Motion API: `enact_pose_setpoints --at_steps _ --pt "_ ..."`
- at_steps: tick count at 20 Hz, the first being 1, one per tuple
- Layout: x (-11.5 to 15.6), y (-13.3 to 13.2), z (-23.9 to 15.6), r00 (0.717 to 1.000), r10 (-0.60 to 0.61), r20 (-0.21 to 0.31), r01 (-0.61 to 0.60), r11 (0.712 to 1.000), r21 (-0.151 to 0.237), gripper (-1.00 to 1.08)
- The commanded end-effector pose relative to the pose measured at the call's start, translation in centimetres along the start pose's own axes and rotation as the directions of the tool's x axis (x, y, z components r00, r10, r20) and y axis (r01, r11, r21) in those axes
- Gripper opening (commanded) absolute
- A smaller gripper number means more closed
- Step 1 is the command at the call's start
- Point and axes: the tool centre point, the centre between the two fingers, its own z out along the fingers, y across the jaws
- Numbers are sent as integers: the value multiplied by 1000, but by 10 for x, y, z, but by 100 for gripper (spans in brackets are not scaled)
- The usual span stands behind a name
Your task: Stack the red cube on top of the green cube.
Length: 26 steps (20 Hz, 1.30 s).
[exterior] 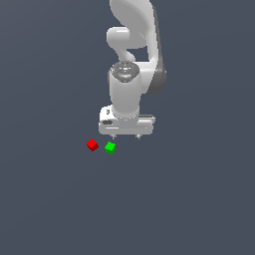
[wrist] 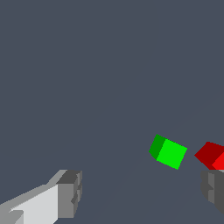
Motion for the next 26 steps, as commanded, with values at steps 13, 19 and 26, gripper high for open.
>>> enact_pose_setpoints --at_steps 13,19,26 --pt "3 52 25 979 204 -2 -204 979 0 100" --pt "-9 115 57 896 445 -3 -445 896 0 100" --pt "-32 165 85 777 630 -4 -630 777 3 100"
